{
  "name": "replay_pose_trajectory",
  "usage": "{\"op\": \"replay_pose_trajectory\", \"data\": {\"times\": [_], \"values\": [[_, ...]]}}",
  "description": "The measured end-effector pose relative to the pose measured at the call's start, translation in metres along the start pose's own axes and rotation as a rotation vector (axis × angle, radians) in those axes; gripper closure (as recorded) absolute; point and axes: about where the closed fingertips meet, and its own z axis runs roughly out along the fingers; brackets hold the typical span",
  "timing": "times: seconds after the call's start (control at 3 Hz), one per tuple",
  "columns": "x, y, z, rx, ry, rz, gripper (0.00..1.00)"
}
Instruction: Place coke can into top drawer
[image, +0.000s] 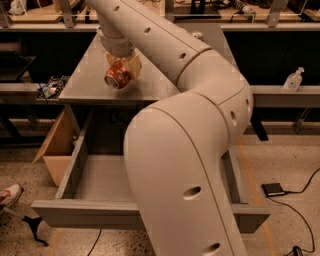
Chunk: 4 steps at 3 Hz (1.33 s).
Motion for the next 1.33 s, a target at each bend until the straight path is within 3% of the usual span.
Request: {"op": "replay_pose_trajectory", "data": {"times": [0.33,0.67,1.0,1.33], "values": [[0.000,0.021,-0.011,-0.044,0.016,0.129,1.00],[0.002,0.016,-0.007,-0.024,0.022,0.128,1.00],[-0.006,0.048,-0.002,-0.063,-0.005,0.223,1.00],[-0.028,0.094,-0.012,-0.108,-0.017,0.358,1.00]]}}
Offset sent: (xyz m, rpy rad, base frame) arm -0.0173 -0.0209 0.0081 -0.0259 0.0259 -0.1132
